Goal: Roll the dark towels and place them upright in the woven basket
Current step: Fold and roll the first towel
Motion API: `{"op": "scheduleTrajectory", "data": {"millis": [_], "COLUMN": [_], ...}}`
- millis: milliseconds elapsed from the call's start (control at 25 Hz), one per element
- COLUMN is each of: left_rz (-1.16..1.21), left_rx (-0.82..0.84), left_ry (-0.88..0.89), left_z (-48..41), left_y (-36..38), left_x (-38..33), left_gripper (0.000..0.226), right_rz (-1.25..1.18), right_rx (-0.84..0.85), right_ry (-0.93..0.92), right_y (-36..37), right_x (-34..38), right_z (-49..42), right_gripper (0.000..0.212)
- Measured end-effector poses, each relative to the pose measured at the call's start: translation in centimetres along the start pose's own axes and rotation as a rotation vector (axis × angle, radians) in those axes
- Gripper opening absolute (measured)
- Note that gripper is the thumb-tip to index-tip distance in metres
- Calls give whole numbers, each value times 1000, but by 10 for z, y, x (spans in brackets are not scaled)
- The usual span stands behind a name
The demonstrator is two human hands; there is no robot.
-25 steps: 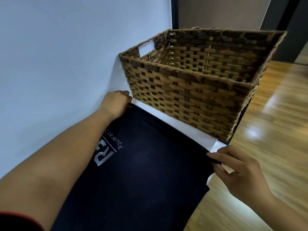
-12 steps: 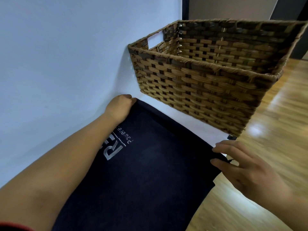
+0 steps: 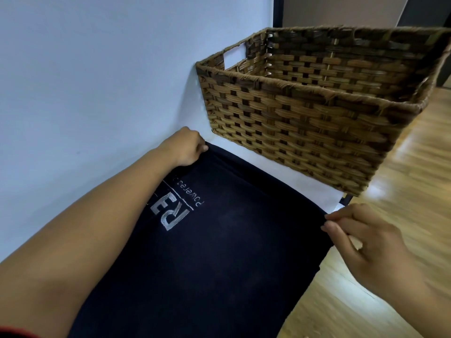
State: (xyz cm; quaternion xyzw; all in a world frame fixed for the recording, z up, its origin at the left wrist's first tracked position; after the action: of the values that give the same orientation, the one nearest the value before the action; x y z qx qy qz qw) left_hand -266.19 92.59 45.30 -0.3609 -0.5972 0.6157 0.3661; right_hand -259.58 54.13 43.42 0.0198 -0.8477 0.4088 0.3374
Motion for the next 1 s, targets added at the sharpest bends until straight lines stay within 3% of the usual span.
{"op": "scheduleTrajectory", "data": {"millis": [120, 200, 320, 400, 480, 560, 640, 800, 1000], "left_rz": [3, -3, -60, -164, -189, -88, 6, 4, -217], "left_rx": [17, 23, 0, -27, -57, 5, 110, 181, 252], "left_ry": [-45, -85, -183, -177, -38, 177, 270, 338, 555], "left_z": [-12, -17, -21, -22, -27, -29, -28, -30, -20], "left_y": [-5, -6, -10, -18, -18, -10, -1, -2, -2], "left_x": [0, -1, -3, -10, -19, -32, -33, -26, -33], "left_gripper": [30, 29, 29, 27, 38, 48, 51, 45, 33], "right_rz": [-12, -50, -178, -198, -164, -118, -44, 77, 112], "right_rx": [-46, -54, -22, 45, 123, 189, 261, 343, 369], "right_ry": [278, 448, 543, 546, 513, 486, 474, 410, 365], "right_y": [-1, 0, 1, 2, 3, 1, 0, 1, -1], "right_x": [-11, -22, -30, -30, -27, -22, -19, -8, -2], "right_z": [-19, -18, -9, -7, -8, -10, -12, -17, -21], "right_gripper": [39, 32, 22, 24, 21, 20, 18, 14, 15]}}
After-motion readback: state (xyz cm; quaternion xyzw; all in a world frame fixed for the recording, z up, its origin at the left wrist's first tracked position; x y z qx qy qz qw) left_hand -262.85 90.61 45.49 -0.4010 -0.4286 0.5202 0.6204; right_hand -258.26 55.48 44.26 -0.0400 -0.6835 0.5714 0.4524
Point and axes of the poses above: each hand's wrist, its own z-axis away from the middle knuckle, its own y-axis out of the palm, x = y × z, the point moved 7 cm from there along -z, towards the middle knuckle, and after that the axes turned 1 degree about -z, right-handed, at the moved point
